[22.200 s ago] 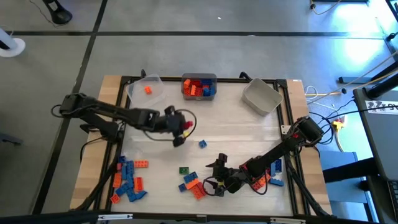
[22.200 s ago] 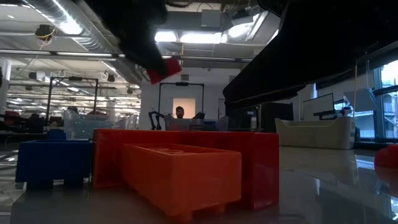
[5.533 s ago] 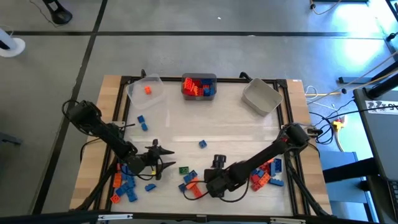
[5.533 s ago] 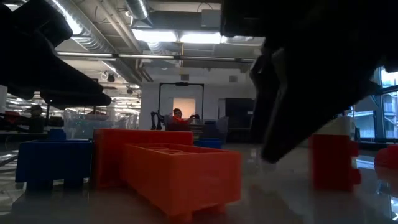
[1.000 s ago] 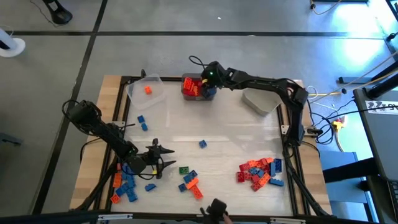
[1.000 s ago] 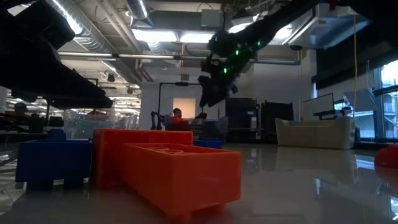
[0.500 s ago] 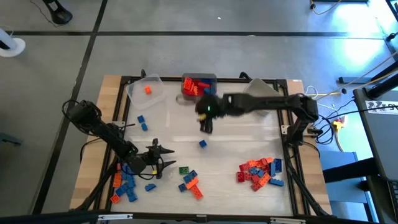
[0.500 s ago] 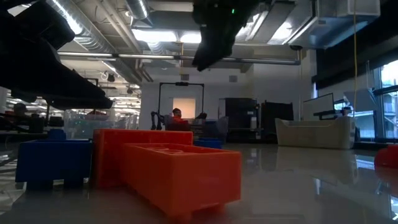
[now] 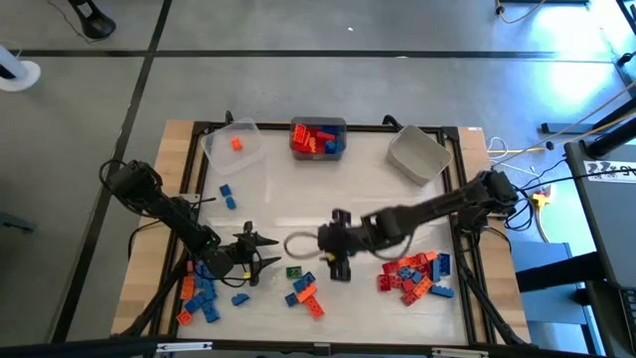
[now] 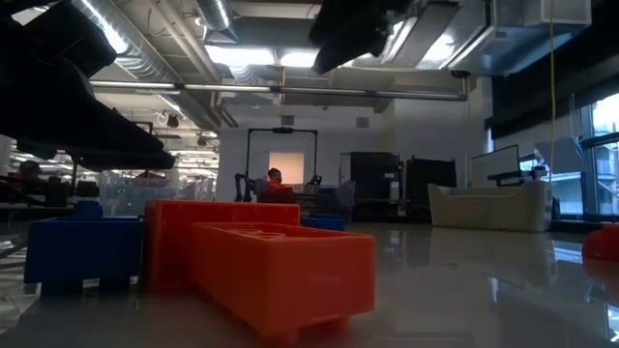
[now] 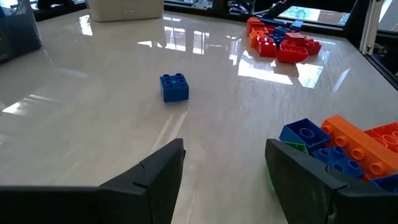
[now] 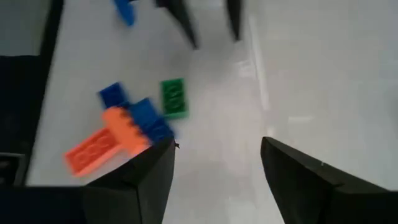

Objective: Sort blocks by size

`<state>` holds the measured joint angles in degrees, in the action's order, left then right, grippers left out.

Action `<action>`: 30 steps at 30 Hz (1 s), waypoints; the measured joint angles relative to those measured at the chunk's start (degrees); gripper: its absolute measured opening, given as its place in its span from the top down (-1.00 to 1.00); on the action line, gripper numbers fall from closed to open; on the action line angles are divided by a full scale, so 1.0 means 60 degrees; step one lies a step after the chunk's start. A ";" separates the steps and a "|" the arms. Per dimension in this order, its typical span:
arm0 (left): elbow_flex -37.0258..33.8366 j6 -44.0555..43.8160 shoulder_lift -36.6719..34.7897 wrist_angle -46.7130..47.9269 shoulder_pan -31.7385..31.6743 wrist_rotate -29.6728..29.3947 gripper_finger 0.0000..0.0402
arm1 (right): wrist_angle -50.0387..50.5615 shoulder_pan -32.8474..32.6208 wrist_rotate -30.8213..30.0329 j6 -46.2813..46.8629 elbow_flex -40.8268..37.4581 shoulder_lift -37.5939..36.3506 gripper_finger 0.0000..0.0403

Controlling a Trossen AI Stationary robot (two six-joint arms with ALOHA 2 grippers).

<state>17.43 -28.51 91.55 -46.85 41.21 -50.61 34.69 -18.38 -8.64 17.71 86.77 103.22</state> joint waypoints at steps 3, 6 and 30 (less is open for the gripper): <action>0.0001 0.0030 0.0000 0.0004 0.0000 0.0000 -0.06 | -0.0778 -0.0516 -0.0055 0.0731 -0.0270 0.0138 -0.17; -0.0001 0.0055 0.0000 0.0028 0.0000 0.0004 -0.06 | -0.1514 -0.1008 -0.0088 0.1240 -0.0315 0.0482 -0.17; -0.0004 -0.0182 0.0004 0.0293 -0.0018 -0.0004 -0.06 | -0.4248 -0.2313 0.0886 0.1177 -0.0316 0.3145 -0.17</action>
<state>17.41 -29.61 91.57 -45.09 41.10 -50.63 9.20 -32.26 -3.33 24.77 84.88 122.09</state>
